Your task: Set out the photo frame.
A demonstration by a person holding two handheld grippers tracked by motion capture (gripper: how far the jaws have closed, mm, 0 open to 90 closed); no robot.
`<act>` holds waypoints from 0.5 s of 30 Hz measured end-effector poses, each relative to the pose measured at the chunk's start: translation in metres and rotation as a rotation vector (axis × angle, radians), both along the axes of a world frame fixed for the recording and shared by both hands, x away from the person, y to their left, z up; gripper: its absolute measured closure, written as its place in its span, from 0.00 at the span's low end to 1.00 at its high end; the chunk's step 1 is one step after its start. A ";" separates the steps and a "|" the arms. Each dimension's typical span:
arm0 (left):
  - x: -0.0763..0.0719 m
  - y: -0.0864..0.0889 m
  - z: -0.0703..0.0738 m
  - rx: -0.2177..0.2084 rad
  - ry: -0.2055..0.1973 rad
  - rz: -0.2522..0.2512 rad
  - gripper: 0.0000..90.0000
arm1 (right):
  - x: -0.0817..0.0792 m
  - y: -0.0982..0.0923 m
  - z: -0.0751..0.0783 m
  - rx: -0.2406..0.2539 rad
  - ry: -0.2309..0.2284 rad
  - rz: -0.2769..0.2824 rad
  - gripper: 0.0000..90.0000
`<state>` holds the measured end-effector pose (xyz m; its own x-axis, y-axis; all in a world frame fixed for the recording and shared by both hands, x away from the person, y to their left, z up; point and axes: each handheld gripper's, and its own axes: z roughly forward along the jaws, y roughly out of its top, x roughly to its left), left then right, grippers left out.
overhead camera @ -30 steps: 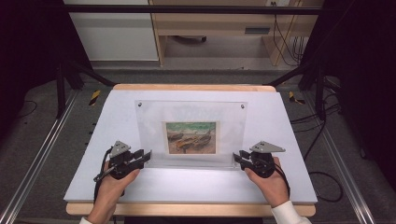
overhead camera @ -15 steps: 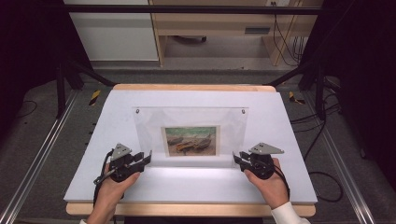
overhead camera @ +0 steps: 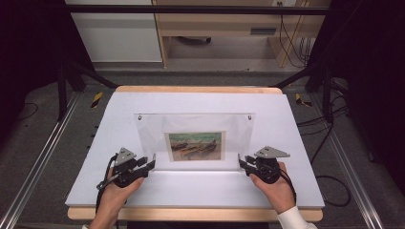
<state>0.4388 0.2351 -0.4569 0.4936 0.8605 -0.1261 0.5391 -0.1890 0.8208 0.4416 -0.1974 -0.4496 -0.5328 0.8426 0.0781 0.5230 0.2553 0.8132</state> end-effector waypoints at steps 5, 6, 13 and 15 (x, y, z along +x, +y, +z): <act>-0.001 -0.001 0.000 0.007 -0.003 0.002 0.67 | 0.000 0.000 0.000 0.000 0.000 0.000 0.74; -0.001 -0.001 0.000 0.008 -0.004 0.002 0.67 | 0.000 0.000 0.000 0.001 0.001 -0.001 0.74; -0.001 -0.002 0.001 0.026 -0.003 0.001 0.67 | -0.001 0.000 -0.001 0.003 0.007 -0.003 0.74; -0.001 -0.002 0.001 0.023 -0.003 0.000 0.67 | -0.001 0.000 -0.001 0.005 0.006 -0.002 0.74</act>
<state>0.4375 0.2330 -0.4560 0.4941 0.8631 -0.1046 0.5366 -0.2081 0.8177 0.4410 -0.1978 -0.4505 -0.5306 0.8433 0.0852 0.5285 0.2506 0.8111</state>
